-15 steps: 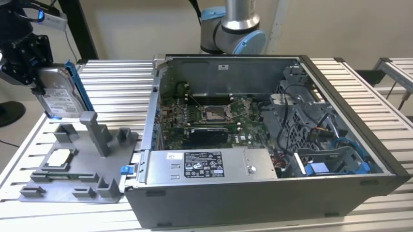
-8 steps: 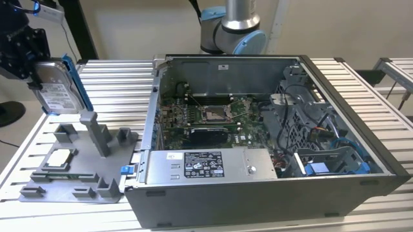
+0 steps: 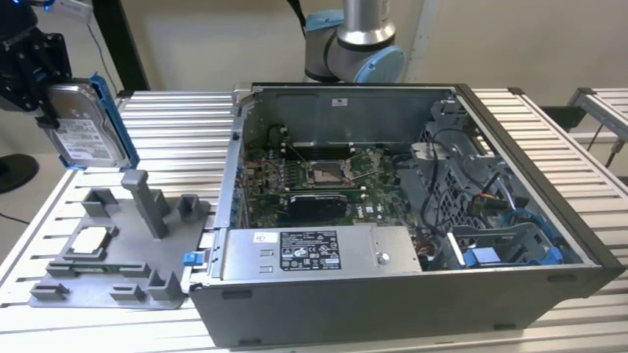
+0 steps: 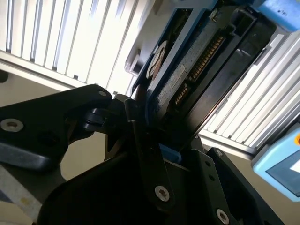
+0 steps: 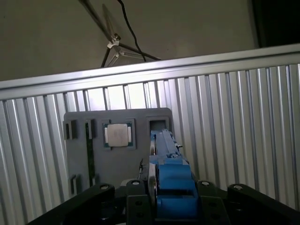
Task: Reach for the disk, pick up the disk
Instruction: 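Pick up the disk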
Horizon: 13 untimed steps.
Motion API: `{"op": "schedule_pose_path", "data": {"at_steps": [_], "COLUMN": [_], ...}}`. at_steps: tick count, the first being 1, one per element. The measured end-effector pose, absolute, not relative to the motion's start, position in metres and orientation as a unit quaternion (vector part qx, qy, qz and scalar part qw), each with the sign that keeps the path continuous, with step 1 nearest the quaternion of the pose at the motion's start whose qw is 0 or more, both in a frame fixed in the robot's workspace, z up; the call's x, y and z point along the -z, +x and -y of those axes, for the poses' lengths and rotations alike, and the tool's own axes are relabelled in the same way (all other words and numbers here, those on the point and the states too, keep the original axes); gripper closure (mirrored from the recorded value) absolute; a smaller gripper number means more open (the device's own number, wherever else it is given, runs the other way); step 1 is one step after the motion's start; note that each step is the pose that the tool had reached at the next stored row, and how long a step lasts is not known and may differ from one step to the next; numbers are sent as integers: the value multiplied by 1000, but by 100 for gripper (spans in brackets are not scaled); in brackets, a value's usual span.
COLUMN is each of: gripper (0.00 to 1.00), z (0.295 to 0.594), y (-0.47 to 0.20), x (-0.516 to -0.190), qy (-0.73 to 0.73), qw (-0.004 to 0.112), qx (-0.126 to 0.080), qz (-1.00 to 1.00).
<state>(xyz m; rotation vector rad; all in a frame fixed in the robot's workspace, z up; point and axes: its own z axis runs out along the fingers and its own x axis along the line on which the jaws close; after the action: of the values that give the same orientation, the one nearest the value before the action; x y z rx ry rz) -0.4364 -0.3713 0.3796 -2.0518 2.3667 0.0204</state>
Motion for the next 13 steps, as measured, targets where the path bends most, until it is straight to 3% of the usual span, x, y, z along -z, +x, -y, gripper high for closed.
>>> {"op": "schedule_pose_path", "data": {"at_steps": [13], "gripper": [100], "z": [371], "y": [-436], "x": [-403], "qy": [-655], "qw": [5], "qx": [-7], "qz": [-756]}}
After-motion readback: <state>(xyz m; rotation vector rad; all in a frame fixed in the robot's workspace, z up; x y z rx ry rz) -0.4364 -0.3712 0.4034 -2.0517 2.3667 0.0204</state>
